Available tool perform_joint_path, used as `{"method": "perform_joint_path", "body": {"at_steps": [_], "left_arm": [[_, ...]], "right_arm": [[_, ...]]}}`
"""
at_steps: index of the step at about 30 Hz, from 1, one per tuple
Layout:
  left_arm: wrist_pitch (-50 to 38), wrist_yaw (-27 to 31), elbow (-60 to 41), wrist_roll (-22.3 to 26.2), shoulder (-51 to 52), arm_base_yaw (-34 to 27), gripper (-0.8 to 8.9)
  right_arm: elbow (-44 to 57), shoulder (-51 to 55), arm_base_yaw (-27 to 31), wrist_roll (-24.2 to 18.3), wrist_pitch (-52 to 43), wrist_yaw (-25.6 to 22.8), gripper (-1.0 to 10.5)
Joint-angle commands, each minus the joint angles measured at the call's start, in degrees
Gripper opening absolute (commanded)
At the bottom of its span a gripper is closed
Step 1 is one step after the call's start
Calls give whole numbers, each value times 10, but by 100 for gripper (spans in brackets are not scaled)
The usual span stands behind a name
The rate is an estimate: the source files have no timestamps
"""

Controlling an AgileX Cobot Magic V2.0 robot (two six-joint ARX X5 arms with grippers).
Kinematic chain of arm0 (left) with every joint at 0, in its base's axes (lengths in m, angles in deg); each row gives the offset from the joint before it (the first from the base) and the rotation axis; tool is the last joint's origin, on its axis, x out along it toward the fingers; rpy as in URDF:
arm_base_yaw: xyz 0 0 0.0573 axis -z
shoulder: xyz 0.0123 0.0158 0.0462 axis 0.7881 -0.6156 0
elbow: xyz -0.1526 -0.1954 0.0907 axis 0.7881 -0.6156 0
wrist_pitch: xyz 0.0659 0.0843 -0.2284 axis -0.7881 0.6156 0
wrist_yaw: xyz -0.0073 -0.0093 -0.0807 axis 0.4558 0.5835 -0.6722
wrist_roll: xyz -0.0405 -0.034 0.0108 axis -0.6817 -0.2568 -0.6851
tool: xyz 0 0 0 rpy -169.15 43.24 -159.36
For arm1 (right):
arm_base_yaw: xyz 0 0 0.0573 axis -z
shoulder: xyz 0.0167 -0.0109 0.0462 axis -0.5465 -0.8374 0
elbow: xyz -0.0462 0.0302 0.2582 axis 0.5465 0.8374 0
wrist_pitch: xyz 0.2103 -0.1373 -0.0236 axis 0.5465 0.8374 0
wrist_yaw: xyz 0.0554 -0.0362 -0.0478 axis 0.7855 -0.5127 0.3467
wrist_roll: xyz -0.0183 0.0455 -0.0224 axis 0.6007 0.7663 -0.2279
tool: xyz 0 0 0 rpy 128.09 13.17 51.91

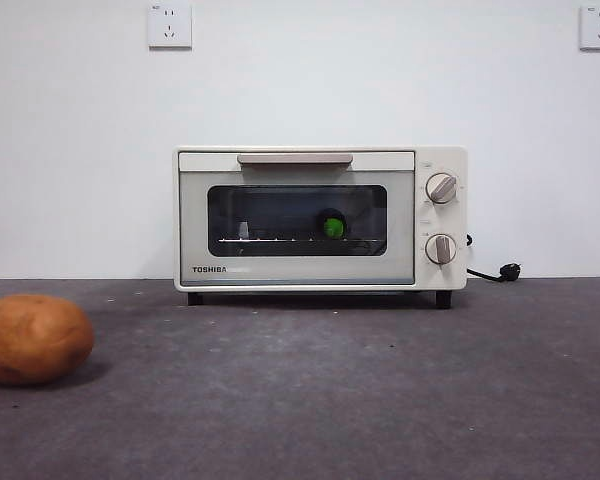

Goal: Take the eggplant from the table,put the eggplant in the oven

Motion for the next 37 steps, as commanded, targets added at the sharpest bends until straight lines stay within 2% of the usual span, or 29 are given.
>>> {"method": "perform_joint_path", "body": {"at_steps": [1, 4, 8, 11, 13, 19, 24, 27, 31, 37], "left_arm": [[-1, 0, -2, 9, 2, 2, -4], [0, 0, 0, 5, 3, 2, -4], [0, -4, 1, -31, 4, 2, -4], [-1, -21, 1, -30, 4, 2, -4], [-1, -22, 1, -14, 3, 2, -4], [-6, -19, 1, -8, 4, 1, -4], [-5, -16, 1, 46, 4, 1, -4], [-5, 32, 1, 85, 17, -6, -4], [-5, 77, 1, 139, 47, -39, -4], [-5, 92, 1, 191, 117, -90, -4]], "right_arm": [[0, 1, 0, 4, 12, -1, 1], [0, 1, 0, 4, 12, -1, 1], [0, 1, 0, 4, 12, -1, 1], [0, 1, 0, 4, 12, -1, 1], [0, 1, 0, 4, 12, -1, 1], [0, 0, 0, 4, 12, -1, 1], [0, 0, 0, 4, 12, -1, 1], [0, 0, 0, 4, 12, -1, 1], [0, 0, 0, 4, 12, -2, 1], [0, 0, 0, 4, 12, -1, 1]]}}
